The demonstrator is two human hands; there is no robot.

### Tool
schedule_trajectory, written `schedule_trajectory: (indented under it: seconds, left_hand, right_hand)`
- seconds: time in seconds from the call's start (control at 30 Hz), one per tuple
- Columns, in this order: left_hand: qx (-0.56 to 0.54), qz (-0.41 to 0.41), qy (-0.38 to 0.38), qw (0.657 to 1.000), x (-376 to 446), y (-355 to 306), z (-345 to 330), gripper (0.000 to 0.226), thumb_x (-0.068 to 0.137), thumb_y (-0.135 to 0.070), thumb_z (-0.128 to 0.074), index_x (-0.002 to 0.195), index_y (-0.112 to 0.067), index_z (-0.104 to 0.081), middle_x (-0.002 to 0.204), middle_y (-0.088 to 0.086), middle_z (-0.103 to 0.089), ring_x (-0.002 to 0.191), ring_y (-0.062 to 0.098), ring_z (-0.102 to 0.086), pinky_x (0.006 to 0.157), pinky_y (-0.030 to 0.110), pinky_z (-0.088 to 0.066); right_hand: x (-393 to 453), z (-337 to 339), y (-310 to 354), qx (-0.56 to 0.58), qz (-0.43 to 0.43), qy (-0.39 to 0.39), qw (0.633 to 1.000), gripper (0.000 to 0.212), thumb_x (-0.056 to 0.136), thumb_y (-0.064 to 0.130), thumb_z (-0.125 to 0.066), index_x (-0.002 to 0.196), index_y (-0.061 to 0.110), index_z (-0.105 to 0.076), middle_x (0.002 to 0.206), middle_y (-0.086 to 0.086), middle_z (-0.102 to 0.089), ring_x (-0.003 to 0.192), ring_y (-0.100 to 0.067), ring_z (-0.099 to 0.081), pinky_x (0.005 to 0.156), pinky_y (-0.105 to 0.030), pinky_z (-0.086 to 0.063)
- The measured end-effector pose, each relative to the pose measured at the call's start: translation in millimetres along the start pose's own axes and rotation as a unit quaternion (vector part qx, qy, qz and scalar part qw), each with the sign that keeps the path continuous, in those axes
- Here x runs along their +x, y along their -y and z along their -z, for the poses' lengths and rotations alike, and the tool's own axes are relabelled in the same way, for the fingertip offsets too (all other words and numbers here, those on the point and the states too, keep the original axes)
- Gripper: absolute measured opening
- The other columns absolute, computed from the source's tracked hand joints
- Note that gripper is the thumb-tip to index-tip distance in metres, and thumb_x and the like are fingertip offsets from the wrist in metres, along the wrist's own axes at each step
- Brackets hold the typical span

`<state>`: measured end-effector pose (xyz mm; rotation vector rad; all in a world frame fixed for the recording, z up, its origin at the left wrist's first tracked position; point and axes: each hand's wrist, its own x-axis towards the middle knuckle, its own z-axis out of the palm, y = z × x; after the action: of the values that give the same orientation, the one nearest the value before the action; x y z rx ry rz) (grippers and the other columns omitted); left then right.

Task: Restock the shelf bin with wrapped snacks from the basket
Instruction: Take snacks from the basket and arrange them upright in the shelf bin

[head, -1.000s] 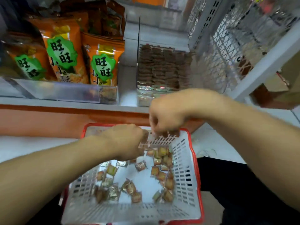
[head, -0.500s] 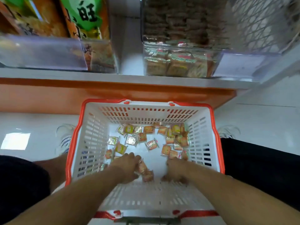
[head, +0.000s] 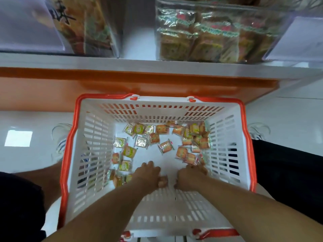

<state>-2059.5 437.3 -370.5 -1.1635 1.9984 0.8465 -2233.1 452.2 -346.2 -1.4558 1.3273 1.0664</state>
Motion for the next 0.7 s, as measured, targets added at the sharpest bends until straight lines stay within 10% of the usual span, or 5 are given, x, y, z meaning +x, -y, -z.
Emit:
schedule_trajectory:
  seconds: [0.37,0.5,0.7]
  left_hand:
    - [-0.067,-0.041,0.035,0.996,10,2,-5,0.03,0.093,-0.044,-0.06,0.118,-0.028,-0.059,0.119,0.008,-0.053,0.111,0.033,-0.06,0.093,0.041,-0.049]
    - [-0.11,-0.038,0.057,0.992,11,1,-1,0.032,0.089,-0.046,-0.067,0.108,-0.024,-0.054,0.113,0.006,-0.065,0.102,0.032,-0.065,0.077,0.036,-0.049]
    - [-0.15,-0.049,0.08,0.984,6,0,-2,0.031,0.086,-0.039,-0.059,0.116,-0.036,-0.061,0.114,0.001,-0.069,0.103,0.028,-0.062,0.089,0.036,-0.054]
  right_hand:
    - [-3,7,-9,-0.01,-0.009,0.063,0.998,0.066,0.09,0.065,-0.055,0.137,0.02,-0.059,0.147,-0.016,-0.047,0.141,-0.036,-0.033,0.117,-0.048,-0.023]
    - [-11,23,-6,-0.017,0.012,0.121,0.992,0.04,0.097,0.045,-0.057,0.104,0.008,-0.072,0.093,-0.009,-0.067,0.086,-0.027,-0.065,0.091,-0.035,-0.05]
    - [-17,26,-14,0.004,0.016,0.084,0.996,0.053,0.095,0.054,-0.057,0.134,0.017,-0.061,0.126,-0.007,-0.067,0.098,-0.024,-0.061,0.079,-0.032,-0.049]
